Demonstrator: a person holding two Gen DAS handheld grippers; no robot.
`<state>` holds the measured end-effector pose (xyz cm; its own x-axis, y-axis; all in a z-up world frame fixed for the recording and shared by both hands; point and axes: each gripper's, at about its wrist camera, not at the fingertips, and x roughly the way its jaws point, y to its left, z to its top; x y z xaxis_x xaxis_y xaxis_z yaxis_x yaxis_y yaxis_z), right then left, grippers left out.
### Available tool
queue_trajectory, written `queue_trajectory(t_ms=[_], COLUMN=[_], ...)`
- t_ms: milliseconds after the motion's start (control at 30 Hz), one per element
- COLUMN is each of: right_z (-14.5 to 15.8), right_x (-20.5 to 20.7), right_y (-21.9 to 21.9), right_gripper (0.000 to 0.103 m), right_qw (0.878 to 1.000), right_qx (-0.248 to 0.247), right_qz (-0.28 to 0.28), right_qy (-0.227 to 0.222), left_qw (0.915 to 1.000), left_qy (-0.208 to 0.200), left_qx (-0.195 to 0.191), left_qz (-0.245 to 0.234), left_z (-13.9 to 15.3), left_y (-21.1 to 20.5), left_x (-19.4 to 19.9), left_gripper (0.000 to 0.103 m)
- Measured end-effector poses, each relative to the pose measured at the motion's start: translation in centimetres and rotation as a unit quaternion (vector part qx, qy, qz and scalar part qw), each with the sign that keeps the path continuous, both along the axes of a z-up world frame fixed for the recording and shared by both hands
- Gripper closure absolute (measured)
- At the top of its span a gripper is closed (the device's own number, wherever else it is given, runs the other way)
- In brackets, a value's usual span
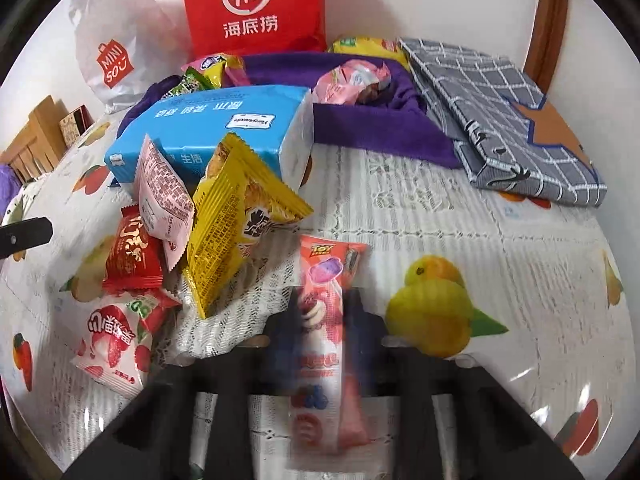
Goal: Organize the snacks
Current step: 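Grasp the pink strawberry stick candy on the bed cover with the right gripper, then grasp the blue snack packet on the bed cover with the left gripper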
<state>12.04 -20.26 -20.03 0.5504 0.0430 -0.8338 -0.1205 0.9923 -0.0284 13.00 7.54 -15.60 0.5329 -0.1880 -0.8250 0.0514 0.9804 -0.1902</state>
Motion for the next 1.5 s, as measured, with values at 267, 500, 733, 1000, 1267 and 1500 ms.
queue_trajectory(t_ms=[267,500,733,1000,1267,1500], right_z=[-0.4,-0.6,-0.7,-0.7,-0.7,-0.7], right_x=[0.5,0.9,1.3,1.3,1.3,1.3], right_y=[-3.3,-4.0,-4.2,-4.3,-4.2,-4.2], right_gripper=[0.082,0.08,0.08,0.08,0.08,0.079], right_qw=[0.999,0.999,0.999,0.999,0.999,0.999], right_qx=[0.001,0.026,0.034,0.031,0.03,0.031], right_qz=[-0.025,-0.023,-0.02,-0.019,-0.02,-0.02], right_qy=[-0.02,-0.026,-0.025,-0.026,-0.026,-0.026], left_qw=[0.9996,0.9994,0.9994,0.9998,0.9987,0.9991], left_qy=[0.004,-0.003,0.006,-0.003,-0.016,-0.009], left_qx=[-0.004,0.008,0.011,0.002,0.015,0.01], left_qz=[0.026,0.035,0.031,-0.019,-0.046,-0.041], left_z=[-0.8,-1.0,-2.2,-3.3,-3.5,-3.5], left_y=[0.2,-0.4,-0.6,-1.0,-1.7,-1.0], left_x=[2.7,6.0,9.1,10.3,10.2,8.6], left_gripper=[0.036,0.036,0.037,0.044,0.064,0.068])
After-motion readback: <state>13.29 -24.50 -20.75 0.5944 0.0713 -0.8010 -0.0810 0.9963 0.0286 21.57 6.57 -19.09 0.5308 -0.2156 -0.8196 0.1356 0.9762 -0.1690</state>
